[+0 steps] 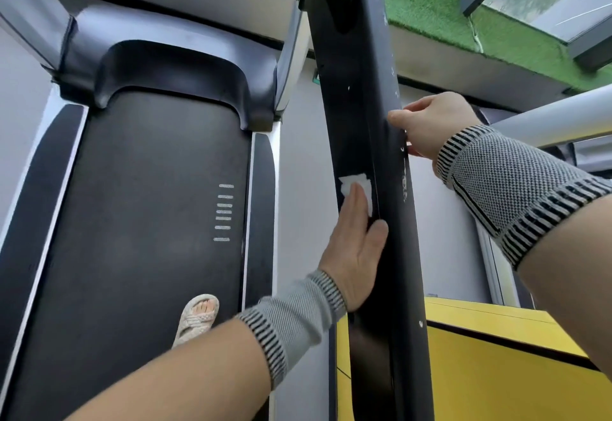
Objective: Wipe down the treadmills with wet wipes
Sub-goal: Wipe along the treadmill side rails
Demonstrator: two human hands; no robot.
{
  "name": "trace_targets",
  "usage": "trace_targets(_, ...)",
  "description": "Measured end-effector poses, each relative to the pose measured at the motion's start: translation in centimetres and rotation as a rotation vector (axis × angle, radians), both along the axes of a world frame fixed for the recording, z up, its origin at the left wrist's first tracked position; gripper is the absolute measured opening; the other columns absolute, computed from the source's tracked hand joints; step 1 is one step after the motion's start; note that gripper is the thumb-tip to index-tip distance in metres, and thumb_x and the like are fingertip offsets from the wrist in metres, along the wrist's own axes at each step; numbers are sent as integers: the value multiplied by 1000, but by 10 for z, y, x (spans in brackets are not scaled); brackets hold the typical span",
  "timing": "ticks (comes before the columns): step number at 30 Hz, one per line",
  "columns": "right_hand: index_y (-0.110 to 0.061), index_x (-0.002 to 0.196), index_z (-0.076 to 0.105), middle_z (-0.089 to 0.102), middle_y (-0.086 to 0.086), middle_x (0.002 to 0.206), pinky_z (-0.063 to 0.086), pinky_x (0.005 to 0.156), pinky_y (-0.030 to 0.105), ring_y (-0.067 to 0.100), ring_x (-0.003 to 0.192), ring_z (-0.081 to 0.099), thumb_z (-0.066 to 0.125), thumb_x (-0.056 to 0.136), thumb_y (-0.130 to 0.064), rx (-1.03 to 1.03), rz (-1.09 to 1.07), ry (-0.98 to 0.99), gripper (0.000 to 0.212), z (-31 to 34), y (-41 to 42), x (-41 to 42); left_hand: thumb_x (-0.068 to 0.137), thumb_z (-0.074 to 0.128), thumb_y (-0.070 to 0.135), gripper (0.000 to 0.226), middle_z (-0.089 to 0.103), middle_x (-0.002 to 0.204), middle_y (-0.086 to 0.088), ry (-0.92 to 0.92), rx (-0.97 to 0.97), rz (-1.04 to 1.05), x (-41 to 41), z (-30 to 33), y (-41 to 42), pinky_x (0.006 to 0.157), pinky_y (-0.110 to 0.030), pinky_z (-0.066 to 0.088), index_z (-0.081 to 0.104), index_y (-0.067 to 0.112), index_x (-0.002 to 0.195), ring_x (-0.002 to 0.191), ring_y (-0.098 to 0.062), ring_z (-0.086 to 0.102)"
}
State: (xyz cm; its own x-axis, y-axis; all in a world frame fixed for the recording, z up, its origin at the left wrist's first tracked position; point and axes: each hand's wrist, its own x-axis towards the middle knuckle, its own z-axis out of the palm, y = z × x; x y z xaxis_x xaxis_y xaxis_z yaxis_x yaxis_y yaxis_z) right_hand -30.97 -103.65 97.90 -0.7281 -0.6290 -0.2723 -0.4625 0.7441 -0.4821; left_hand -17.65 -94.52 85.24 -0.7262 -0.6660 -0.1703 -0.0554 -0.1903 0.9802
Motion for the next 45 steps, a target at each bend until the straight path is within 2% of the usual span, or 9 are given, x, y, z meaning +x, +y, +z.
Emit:
trace_targets(7,-3,92,71,71,15,94,54,85,42,30,89,67,66,78,-35,55,46,101,35,10,-13,13,85,21,64,85,-1,161,5,58,55,120,-36,18,-76,122,-35,3,1,18,154,146,-5,-2)
trace_targets(11,-6,104,69,69,9,98,48,81,30,26,93,63,64,83,-43,110,80,179,43,14,-18,16,101,22,47,62,3,161,4,-12,105,107,-31,0,-64,121,-34,6,5,20,153,148,-10,1)
trace_targets(14,-6,103,68,68,9,96,50,85,31,26,92,64,67,81,-44,134,87,187,43,14,-20,13,104,24,38,55,8,160,4,-55,163,97,-18,-13,-38,119,-30,10,7,21,153,148,-12,5)
trace_targets(19,-9,98,67,64,6,88,51,85,32,25,89,64,69,81,-44,160,84,174,39,16,-22,10,91,20,57,77,1,161,2,25,56,127,-42,-4,-80,120,-26,3,2,14,153,146,-6,0)
trace_targets(24,-9,103,67,63,5,89,46,79,27,24,92,62,68,82,-44,174,68,201,42,12,-24,8,84,23,66,83,10,161,7,36,159,187,-55,-24,-102,122,-36,6,8,24,154,146,-3,6)
trace_targets(30,-15,100,67,64,3,91,41,76,24,21,89,60,67,81,-45,172,61,187,36,13,-23,7,93,21,51,73,1,161,5,34,86,89,-38,-11,-74,117,-22,1,-1,18,153,143,-1,-1)
trace_targets(35,-20,96,66,63,1,89,39,73,23,19,85,58,68,81,-45,169,55,179,30,14,-24,7,102,21,45,62,-1,161,3,56,94,168,-59,-3,-120,119,-25,-1,1,17,153,146,-5,-2)
trace_targets(41,-18,95,68,66,1,85,40,71,23,19,81,60,69,79,-47,166,41,157,33,12,-24,5,98,20,47,66,4,161,2,-53,58,87,-48,-28,-93,120,-26,5,8,13,153,147,-9,3)
trace_targets(45,-20,89,66,67,1,85,47,74,25,20,82,64,71,77,-45,145,46,137,28,13,-24,4,93,20,54,74,-1,161,4,31,-1,128,-52,7,-102,119,-24,0,0,16,153,146,-4,-3)
